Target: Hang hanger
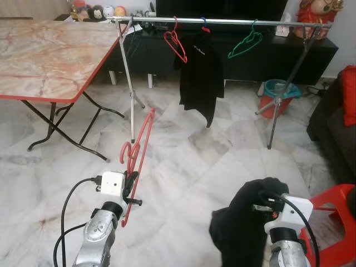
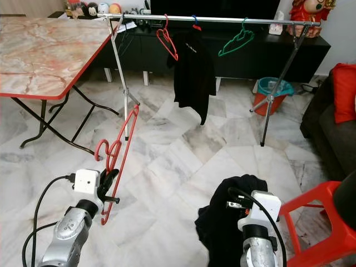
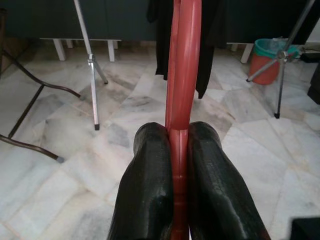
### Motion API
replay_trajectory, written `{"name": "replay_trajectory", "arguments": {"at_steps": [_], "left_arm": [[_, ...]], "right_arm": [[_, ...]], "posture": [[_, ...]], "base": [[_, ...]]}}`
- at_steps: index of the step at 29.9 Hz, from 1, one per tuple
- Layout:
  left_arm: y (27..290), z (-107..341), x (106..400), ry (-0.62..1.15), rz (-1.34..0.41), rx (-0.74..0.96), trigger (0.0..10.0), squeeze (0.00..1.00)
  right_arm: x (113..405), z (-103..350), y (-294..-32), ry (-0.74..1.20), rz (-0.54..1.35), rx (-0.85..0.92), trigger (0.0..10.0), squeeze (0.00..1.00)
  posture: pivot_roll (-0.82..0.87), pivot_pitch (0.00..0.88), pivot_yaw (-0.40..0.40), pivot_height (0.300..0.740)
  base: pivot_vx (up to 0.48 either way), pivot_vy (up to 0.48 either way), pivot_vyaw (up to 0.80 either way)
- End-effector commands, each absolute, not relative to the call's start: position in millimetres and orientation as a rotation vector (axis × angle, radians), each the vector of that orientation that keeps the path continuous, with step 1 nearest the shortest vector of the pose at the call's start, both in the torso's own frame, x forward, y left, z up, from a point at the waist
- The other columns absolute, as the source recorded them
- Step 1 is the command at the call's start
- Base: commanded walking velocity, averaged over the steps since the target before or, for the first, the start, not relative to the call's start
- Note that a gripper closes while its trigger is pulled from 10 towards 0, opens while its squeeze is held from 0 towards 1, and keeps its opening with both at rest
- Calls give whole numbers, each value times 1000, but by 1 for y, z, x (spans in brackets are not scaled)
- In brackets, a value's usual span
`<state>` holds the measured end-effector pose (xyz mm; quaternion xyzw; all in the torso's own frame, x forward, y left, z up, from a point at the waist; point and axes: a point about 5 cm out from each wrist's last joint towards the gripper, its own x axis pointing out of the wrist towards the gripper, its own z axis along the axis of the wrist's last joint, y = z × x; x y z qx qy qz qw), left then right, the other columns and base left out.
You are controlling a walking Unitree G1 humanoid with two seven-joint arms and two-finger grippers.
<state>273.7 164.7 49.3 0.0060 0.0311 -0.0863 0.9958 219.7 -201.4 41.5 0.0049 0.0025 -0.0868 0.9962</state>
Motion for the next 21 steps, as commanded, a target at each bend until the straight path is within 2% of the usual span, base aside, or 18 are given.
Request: {"name": "replay_trajectory", "arguments": {"at_steps": [1, 9, 15, 21], "left_arm": [[163, 50, 274, 66, -178, 5, 10000, 0], [164, 45, 276, 110, -211, 46, 10000, 0], [188, 3, 262, 330, -192, 194, 10000, 0], [207, -28, 242, 550, -152, 250, 10000, 0]], "right_arm": [[223, 49, -200, -27, -180, 9, 10000, 0], [229, 48, -199, -8, -189, 15, 10000, 0], [237, 51, -200, -19, -192, 14, 10000, 0], [242, 54, -201, -28, -196, 14, 10000, 0]], "posture": [[21, 0, -39, 740], [20, 0, -30, 740], [10, 0, -21, 740], [26, 0, -21, 740]], "base": [[0, 319, 0], [0, 317, 0], [0, 257, 0], [0, 252, 0]]}}
